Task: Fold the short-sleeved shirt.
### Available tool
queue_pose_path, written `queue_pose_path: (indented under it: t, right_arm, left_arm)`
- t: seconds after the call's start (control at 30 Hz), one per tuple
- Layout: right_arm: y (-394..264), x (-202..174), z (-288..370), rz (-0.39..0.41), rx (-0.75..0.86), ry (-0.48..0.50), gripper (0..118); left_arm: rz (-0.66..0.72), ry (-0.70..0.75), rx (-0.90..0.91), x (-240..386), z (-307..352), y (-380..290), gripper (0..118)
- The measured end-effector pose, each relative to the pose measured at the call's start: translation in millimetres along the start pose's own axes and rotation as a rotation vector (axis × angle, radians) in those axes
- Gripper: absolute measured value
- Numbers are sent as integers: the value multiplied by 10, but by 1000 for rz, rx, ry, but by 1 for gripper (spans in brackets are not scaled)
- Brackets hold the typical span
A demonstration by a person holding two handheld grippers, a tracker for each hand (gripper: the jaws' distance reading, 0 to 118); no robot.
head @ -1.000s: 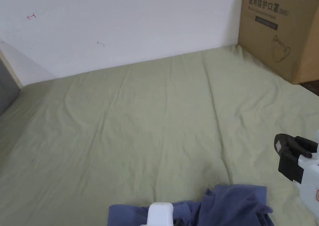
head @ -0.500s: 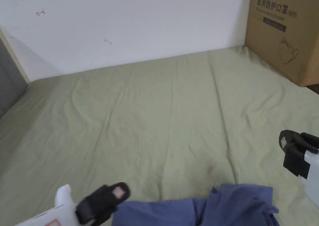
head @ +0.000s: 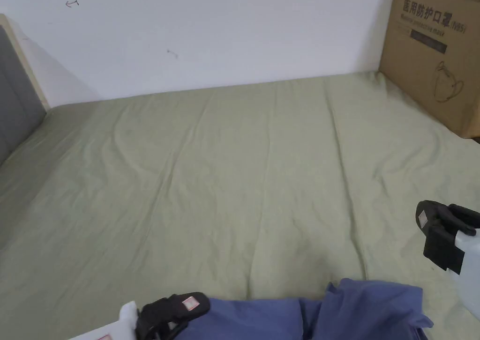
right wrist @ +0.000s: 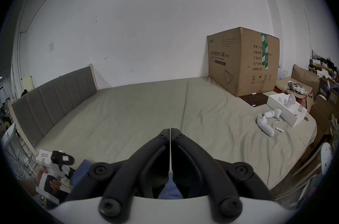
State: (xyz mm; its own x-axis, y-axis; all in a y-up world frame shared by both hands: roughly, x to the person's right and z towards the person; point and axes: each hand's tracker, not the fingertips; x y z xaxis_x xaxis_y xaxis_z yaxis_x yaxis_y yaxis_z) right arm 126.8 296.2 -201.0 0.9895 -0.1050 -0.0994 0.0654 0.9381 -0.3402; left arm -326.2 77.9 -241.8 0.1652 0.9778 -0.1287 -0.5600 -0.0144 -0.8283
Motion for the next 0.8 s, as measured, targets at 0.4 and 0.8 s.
queue_pose_path:
  t: [0.4, 0.8]
  right_arm:
    - [63, -45, 27, 14, 14, 9, 0]
    - [-43, -131, -5, -45, 14, 81, 0]
  left_arm:
    - [-28, 147, 196, 140, 495, 4, 11]
    - [-421, 552, 283, 1217, 913, -137, 11]
